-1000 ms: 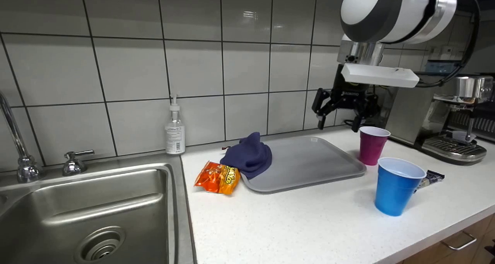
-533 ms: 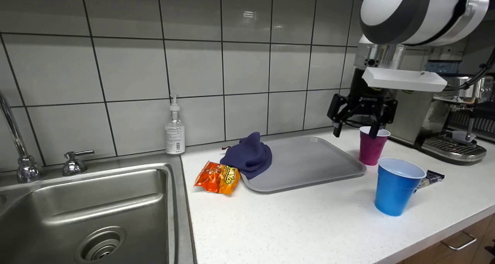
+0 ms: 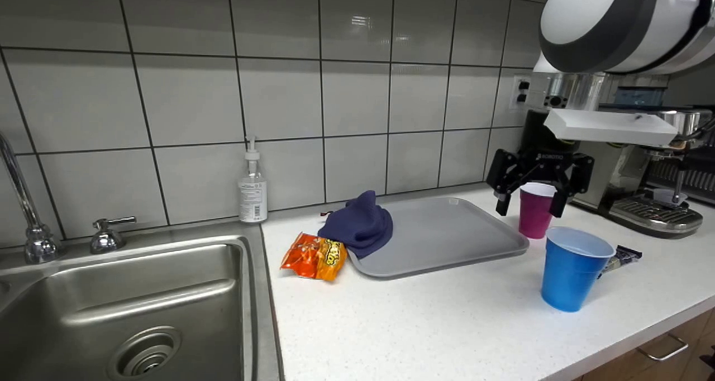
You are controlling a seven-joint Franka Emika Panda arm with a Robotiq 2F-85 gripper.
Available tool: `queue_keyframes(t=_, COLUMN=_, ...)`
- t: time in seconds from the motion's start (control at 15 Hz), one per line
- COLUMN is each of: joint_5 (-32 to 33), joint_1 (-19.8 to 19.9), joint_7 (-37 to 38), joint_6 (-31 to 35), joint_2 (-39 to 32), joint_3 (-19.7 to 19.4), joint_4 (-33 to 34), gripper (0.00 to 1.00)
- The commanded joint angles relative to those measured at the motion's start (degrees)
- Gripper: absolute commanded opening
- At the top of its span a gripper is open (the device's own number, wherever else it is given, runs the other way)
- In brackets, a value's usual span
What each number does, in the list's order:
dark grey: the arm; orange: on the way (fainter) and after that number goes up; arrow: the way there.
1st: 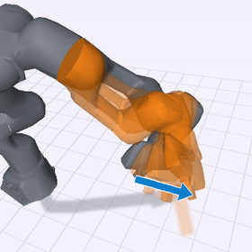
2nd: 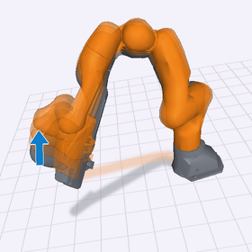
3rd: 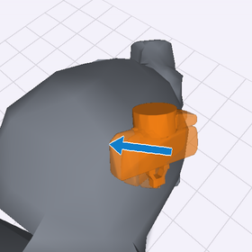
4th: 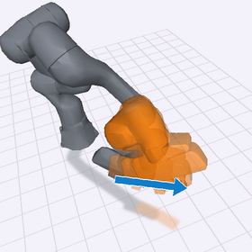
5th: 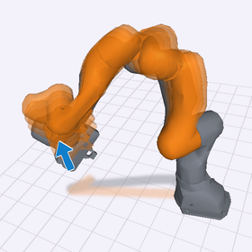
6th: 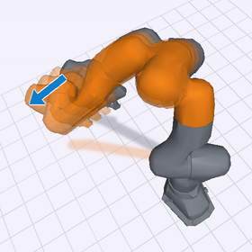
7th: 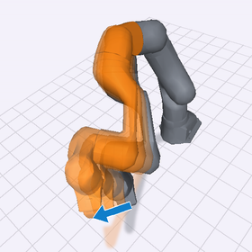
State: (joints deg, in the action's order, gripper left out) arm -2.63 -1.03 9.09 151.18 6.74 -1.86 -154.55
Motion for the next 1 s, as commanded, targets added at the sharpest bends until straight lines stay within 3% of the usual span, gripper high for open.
queue_keyframes(t=0.0, joint_5=-0.48, joint_1=0.55, joint_7=-1.38, joint_6=-0.51, joint_2=0.64, joint_3=0.63, joint_4=-1.6, gripper=1.0)
queue_keyframes(t=0.93, joint_5=-0.52, joint_1=0.44, joint_7=-1.11, joint_6=1.78, joint_2=-6.8, joint_3=0.68, joint_4=-0.14, gripper=1.0)
